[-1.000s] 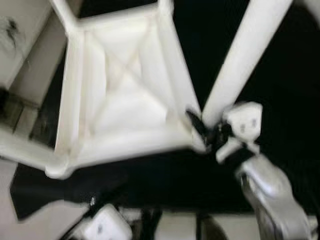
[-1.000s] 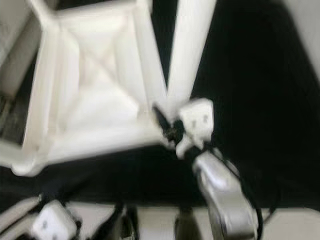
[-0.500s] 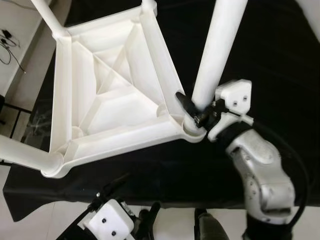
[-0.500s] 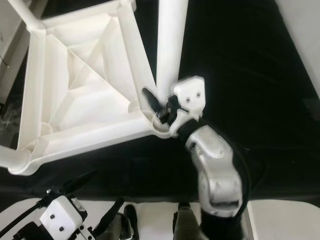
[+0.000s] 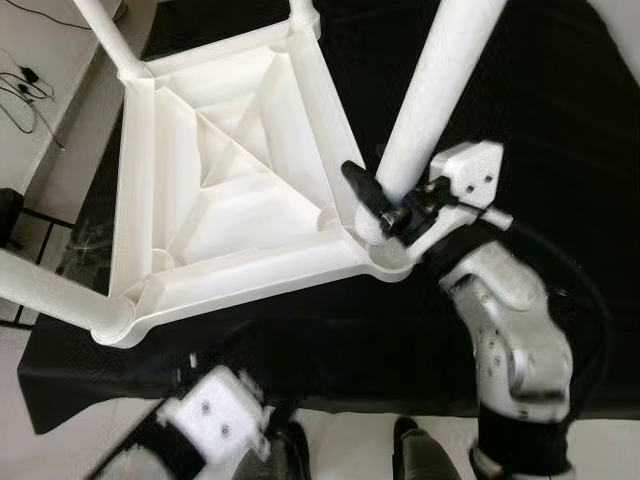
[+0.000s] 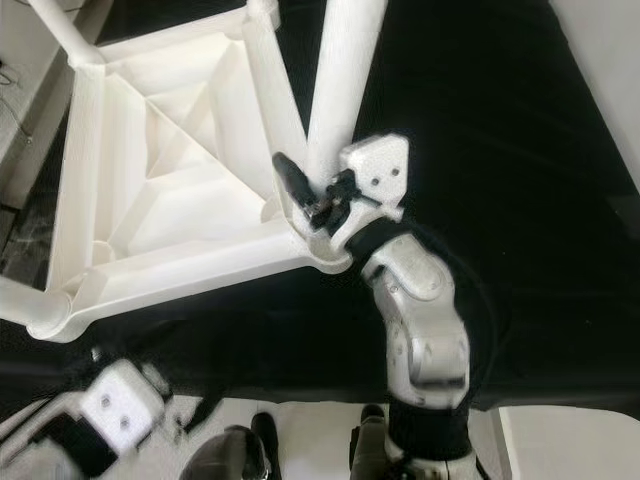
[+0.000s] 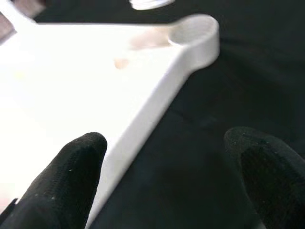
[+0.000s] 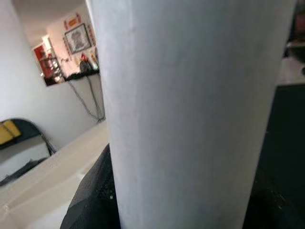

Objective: Building children table

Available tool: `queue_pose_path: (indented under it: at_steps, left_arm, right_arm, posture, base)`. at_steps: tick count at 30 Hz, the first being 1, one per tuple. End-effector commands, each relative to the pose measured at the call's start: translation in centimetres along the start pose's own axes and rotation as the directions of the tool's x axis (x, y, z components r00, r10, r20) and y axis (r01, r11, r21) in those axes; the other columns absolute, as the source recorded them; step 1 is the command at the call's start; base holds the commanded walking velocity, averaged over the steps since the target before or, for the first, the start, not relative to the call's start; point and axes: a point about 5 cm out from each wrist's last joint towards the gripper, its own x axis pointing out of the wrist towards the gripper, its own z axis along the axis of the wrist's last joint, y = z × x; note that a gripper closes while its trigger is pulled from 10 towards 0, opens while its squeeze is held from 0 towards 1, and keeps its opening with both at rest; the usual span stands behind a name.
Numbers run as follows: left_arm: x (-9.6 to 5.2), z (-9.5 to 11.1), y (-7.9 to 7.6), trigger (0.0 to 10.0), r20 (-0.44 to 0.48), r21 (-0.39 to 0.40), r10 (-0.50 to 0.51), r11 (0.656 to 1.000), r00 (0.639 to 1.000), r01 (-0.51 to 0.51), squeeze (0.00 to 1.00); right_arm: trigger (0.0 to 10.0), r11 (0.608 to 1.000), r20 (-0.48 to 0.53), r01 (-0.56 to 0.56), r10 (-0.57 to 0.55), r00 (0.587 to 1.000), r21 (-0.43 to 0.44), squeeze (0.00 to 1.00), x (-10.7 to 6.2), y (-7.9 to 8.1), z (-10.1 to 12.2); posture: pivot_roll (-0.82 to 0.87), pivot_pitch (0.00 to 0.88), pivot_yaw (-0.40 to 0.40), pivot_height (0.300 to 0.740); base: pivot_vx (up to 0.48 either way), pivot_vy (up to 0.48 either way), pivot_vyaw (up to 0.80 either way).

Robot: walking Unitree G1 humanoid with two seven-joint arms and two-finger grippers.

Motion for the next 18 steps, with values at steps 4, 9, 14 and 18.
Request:
queue_pose_path:
  at_steps: [4, 9, 14, 18]
  left_arm:
    - [1.4, 0.6, 1.5, 10.0, 0.031, -0.066, 0.008, 0.998, 0.999, -0.006, 0.0]
    - [3.9, 3.1, 3.5, 10.0, 0.179, -0.12, -0.033, 0.991, 0.983, 0.055, 0.0]
    - [6.5, 7.0, 6.0, 10.0, 0.387, -0.203, -0.046, 0.97, 0.921, 0.133, 0.0]
    - [7.8, 8.8, 7.2, 10.0, 0.469, -0.189, -0.059, 0.968, 0.881, 0.166, 0.0]
  right_arm:
    - [10.0, 1.0, 0.04, 0.014, -0.015, 0.999, 0.02, 0.0, 0.7, -1.1, 0.4]
    - [10.0, 0.992, -0.002, 0.086, -0.087, 0.996, -0.097, 0.0, 1.3, -3.0, -0.2]
    - [10.0, 0.926, -0.14, 0.0, -0.058, 0.988, -0.377, 0.0, 1.2, -3.5, -2.2]
    - [10.0, 0.9, -0.179, -0.094, 0.018, 0.984, -0.425, 0.0, 1.2, -2.5, -2.8]
  posture:
    - [0.0, 0.228, 0.133, 0.74]
    - [-0.01, 0.195, 0.124, 0.74]
    - [-0.02, 0.17, 0.126, 0.74]
    - [-0.02, 0.161, 0.127, 0.74]
  base:
    - [0.0, 0.0, 0.0]
    - [0.0, 0.0, 0.0]
    - [0.0, 0.0, 0.0]
    - [0.0, 0.0, 0.0]
